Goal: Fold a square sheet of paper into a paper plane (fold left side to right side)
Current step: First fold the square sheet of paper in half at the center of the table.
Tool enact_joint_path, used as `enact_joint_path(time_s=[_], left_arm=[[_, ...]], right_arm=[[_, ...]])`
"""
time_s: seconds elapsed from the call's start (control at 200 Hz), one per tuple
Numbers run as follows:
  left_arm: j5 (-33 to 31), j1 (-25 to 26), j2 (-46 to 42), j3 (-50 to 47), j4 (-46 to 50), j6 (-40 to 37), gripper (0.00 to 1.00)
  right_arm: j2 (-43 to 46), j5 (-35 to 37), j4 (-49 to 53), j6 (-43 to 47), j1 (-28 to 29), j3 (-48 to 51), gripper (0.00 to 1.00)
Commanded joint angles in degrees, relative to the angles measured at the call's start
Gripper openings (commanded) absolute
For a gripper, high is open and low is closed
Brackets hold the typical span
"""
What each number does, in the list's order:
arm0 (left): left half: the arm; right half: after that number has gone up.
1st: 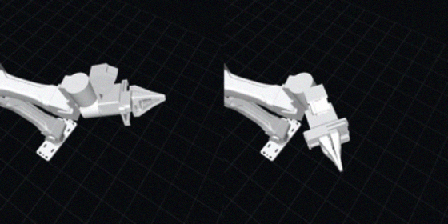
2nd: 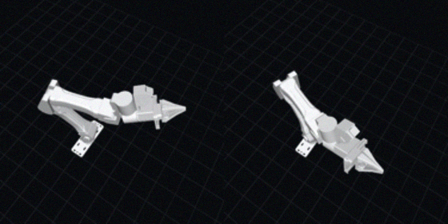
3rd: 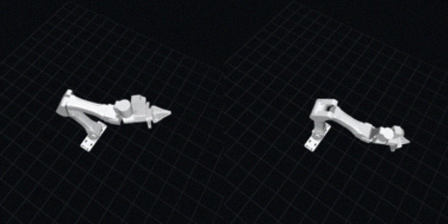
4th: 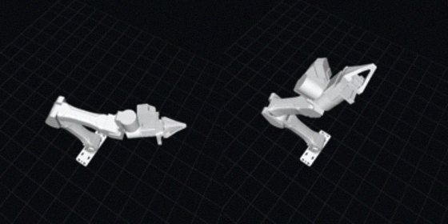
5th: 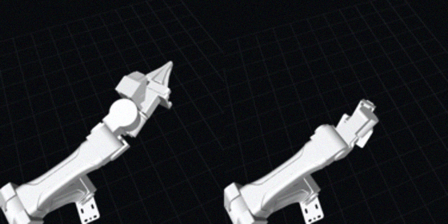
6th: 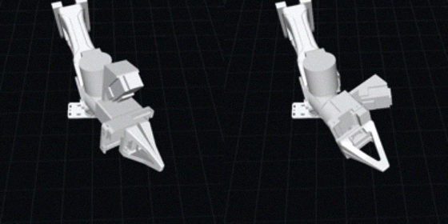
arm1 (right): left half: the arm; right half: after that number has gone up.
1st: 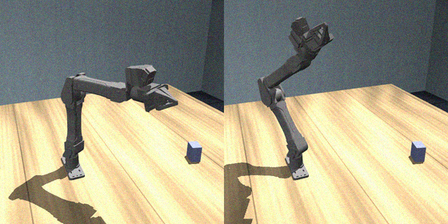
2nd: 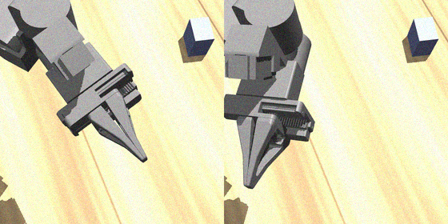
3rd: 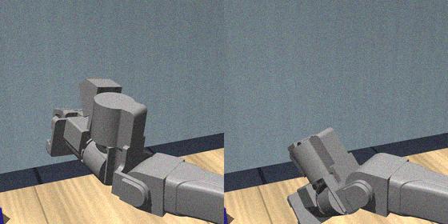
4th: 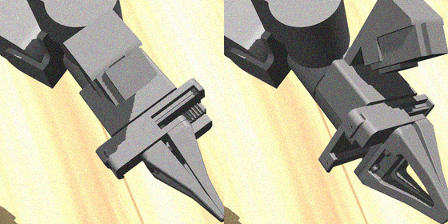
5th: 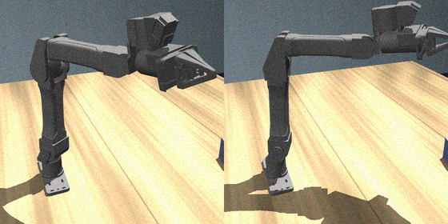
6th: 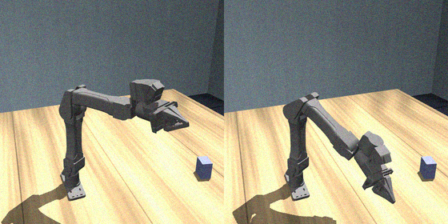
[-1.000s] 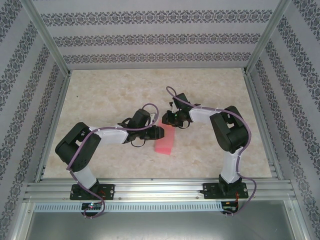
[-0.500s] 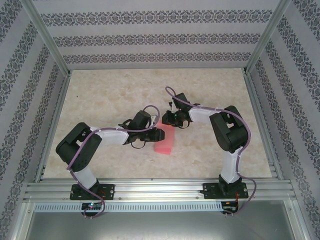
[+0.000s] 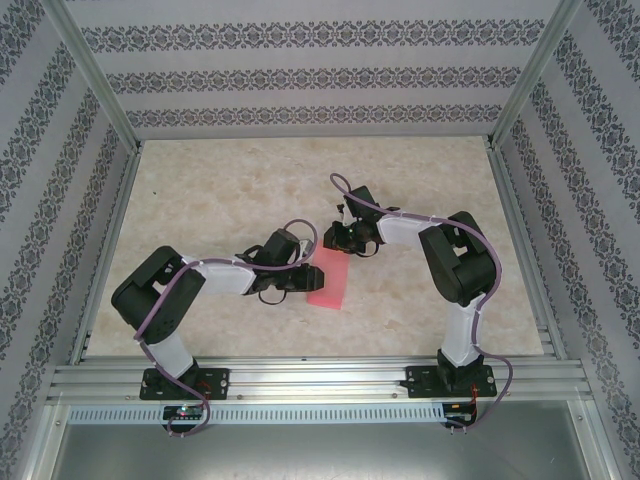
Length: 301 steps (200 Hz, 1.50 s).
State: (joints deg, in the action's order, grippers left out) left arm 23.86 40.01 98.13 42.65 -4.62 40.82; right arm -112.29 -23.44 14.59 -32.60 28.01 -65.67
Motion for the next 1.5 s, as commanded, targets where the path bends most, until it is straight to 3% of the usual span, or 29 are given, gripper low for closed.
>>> enact_joint_path(time_s=[0.0,0.45,0.854,1.499], left_arm=[[0.45,1.47,-1.43,-3.32,2.62,-1.24,0.38],[4.67,5.05,-11.45,-9.95,4.35,-4.05,0.38],[-2.36,5.08,-20.75,-6.23,10.99,-4.44,0.4],[-2.36,0.6,-1.89,2.92,1.49,-6.01,0.4]], right_arm=[[-2.23,2.25,3.26,1.51,0.29,-0.42,0.25],[-2.5,2.27,4.24,1.58,0.29,-1.12,0.25],[-2.04,2.08,4.61,1.76,0.43,-1.39,0.25],[-1.97,2.31,4.92,1.9,0.63,-1.39,0.25]])
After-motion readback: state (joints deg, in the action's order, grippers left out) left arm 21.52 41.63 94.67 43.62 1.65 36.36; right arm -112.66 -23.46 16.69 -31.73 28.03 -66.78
